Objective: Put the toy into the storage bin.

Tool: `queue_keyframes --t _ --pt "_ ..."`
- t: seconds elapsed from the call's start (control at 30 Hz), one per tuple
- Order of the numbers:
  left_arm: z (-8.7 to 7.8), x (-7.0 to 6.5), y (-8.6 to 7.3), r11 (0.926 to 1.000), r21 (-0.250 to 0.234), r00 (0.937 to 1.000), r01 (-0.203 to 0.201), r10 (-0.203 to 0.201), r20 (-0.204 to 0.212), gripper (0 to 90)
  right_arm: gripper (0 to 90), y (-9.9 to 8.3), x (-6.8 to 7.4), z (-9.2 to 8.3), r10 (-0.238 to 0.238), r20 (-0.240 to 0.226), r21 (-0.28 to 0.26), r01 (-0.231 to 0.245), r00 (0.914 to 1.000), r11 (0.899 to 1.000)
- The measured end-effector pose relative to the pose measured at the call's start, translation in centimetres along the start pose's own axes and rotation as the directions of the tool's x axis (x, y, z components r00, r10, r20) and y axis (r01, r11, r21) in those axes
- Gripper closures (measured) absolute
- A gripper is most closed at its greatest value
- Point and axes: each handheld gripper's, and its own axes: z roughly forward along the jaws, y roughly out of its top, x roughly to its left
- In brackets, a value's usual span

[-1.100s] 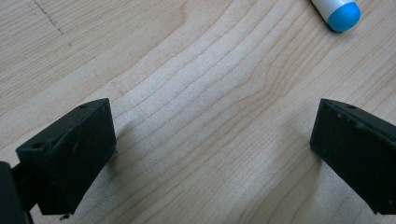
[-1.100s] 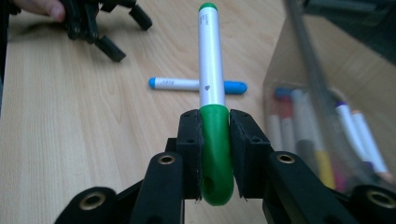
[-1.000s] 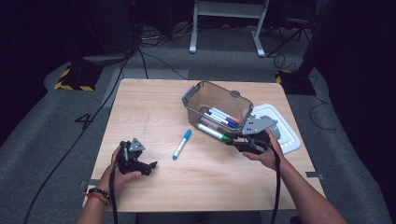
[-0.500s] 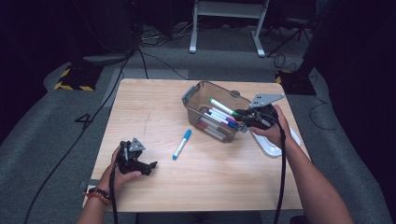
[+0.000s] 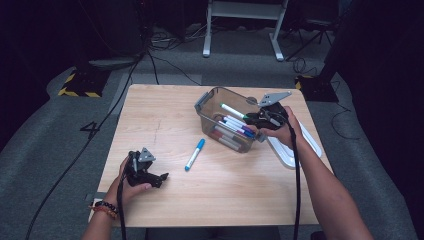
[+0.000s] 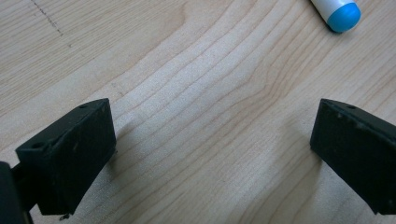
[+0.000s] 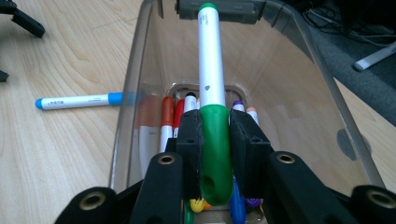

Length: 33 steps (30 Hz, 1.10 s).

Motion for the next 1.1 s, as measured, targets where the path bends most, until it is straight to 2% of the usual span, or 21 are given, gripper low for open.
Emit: queue_keyframes --t 0.2,0.43,0.53,0.67,0.77,0.83,0.97,1.07,1.1 --pt "0.0 0.0 0.0 1.0 0.0 1.0 0.0 0.0 0.0 0.4 75.0 0.4 -0.6 2.0 0.015 -0.027 0.042 -0.014 0.9995 0.999" --pt "0.0 0.0 0.0 1.0 0.002 1.0 -0.001 0.001 0.001 0.4 74.9 0.8 -0.6 4.3 -0.007 -0.042 0.12 0.012 0.9991 0.993" --pt "0.0 0.0 0.0 1.0 0.002 1.0 -0.001 0.001 0.001 0.4 74.9 0.8 -0.5 5.3 -0.02 -0.072 0.155 0.031 0.9972 0.987" --pt "0.0 0.0 0.0 1.0 0.002 1.0 -0.001 0.001 0.002 0.4 74.9 0.9 -0.1 6.3 -0.04 -0.098 0.212 0.06 0.9944 0.975" --pt "0.0 0.0 0.0 1.0 0.002 1.0 -0.001 0.001 0.002 0.4 74.9 0.9 -0.1 6.8 -0.047 -0.097 0.237 0.069 0.9942 0.969" --pt "0.0 0.0 0.0 1.0 0.002 1.0 -0.001 0.001 0.002 0.4 74.9 0.9 -0.1 6.9 -0.042 -0.095 0.246 0.064 0.9946 0.967" --pt "0.0 0.0 0.0 1.0 0.001 1.0 -0.002 0.002 0.002 0.4 74.8 0.7 -0.3 7.1 -0.027 -0.088 0.288 0.051 0.9957 0.956" --pt "0.0 0.0 0.0 1.0 0.001 1.0 -0.002 0.002 0.002 0.4 74.6 0.7 -0.4 7.1 -0.019 -0.085 0.292 0.044 0.9962 0.955" --pt "0.0 0.0 0.0 1.0 0.002 1.0 -0.002 0.002 0.002 0.4 70.8 0.6 -0.4 7.0 -0.016 -0.076 0.295 0.038 0.997 0.955"
